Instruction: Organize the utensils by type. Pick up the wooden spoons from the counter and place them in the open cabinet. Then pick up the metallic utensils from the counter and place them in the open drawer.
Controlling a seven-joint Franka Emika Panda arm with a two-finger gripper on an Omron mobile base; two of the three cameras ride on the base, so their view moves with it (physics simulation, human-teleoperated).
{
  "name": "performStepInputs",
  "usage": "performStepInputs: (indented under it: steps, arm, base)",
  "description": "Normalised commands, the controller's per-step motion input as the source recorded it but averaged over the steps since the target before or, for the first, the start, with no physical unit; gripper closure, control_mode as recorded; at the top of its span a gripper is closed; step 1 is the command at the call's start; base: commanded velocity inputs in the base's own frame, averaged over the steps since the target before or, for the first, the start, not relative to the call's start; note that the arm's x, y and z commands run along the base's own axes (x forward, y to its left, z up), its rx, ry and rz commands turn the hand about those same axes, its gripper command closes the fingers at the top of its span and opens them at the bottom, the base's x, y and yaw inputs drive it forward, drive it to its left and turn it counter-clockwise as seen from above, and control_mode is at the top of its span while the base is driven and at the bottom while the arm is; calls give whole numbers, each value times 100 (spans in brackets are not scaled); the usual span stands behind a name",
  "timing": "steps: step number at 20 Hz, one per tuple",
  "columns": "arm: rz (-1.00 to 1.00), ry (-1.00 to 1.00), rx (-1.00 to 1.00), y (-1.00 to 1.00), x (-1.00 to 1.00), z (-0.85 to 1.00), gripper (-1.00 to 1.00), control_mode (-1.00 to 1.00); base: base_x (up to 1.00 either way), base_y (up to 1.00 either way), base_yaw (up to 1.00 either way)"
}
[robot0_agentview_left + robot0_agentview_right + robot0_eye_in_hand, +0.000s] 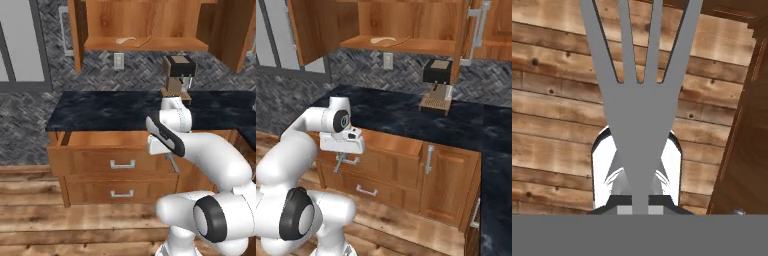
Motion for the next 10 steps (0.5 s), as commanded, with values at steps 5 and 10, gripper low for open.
performStepInputs:
  steps: [5,10]
  arm:
    - [0,0,0,0,0,0,100,100]
    - [0,0,0,0,0,0,100,100]
  base:
    - [26,-34,51]
    - [6,-48,56]
